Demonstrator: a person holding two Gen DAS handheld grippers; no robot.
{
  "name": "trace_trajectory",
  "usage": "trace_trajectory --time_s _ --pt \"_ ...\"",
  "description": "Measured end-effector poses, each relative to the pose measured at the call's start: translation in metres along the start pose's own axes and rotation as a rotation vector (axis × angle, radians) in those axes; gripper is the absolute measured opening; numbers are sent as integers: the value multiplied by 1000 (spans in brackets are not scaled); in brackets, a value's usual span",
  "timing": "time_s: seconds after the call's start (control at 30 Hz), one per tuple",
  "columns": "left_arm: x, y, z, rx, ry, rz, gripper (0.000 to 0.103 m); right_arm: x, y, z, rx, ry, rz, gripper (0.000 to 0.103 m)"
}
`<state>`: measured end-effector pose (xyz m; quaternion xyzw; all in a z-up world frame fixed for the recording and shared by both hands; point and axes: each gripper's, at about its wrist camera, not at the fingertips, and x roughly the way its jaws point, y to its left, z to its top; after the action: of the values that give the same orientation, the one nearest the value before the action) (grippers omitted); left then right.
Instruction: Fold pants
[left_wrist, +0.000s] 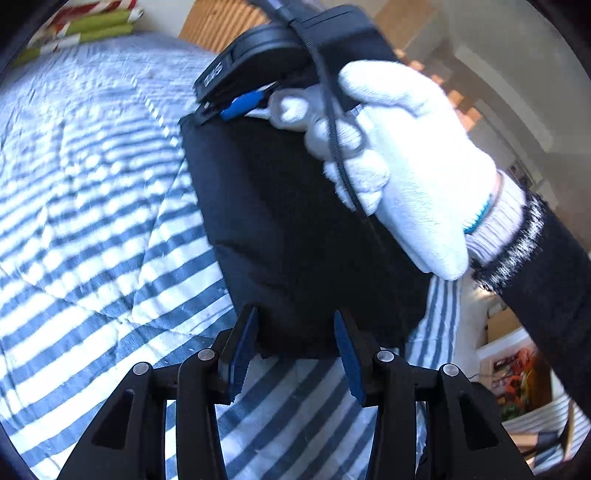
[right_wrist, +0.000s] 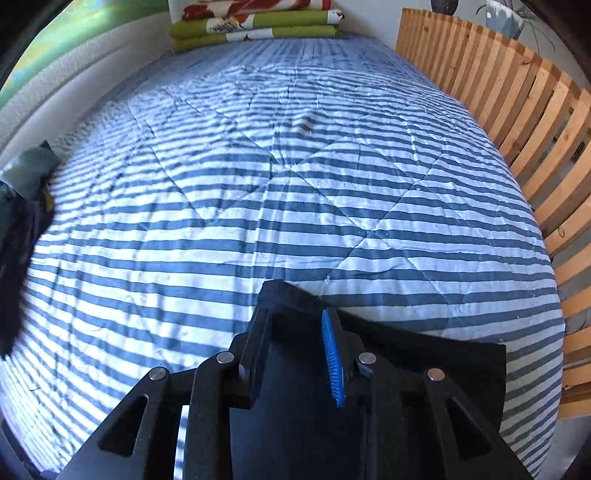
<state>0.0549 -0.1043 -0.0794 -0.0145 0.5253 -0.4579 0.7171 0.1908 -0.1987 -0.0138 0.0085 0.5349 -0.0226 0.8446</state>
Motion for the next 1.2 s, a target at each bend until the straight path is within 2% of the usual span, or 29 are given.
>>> trace_trajectory --time_s 0.1,0.17,0.3,0.37,0.43,0.47,0.53,0.63,0.73,0.83,0.97,1.07,1.13,1.2 --pt "-4 8 1 -37 -15 13 46 6 -8 0 41 2 1 25" --pt "-10 17 2 -82 -40 20 51 5 -13 -2 48 -2 1 25" --pt "5 25 7 -148 2 -55 51 11 -26 -4 89 8 4 25" --pt "13 22 9 -156 20 -77 31 13 -30 -5 102 7 10 25" --pt "7 16 10 -149 -10 -70 20 14 -29 -4 105 4 4 25" --pt "2 14 10 -147 -26 -76 19 15 -28 -4 106 4 1 25" --pt "-4 12 7 -141 -16 -56 19 20 -27 -5 111 4 -7 25" --pt "-11 16 6 -160 51 -14 26 15 -28 -3 108 5 0 27" --pt "-35 12 13 -95 1 67 30 -21 -50 -12 175 -53 78 27" --pt "-48 7 28 -31 -31 94 33 -65 -88 -39 255 -116 89 27" --pt "-34 2 46 -11 -34 77 34 -100 -131 -102 353 -106 106 28" --pt "-12 -11 50 25 -14 73 34 -109 -134 -147 340 -78 107 28" --pt "3 -20 45 55 28 76 34 -109 -129 -172 328 -50 118 28" --pt "18 -26 41 86 51 105 40 -101 -125 -189 304 -4 89 28"
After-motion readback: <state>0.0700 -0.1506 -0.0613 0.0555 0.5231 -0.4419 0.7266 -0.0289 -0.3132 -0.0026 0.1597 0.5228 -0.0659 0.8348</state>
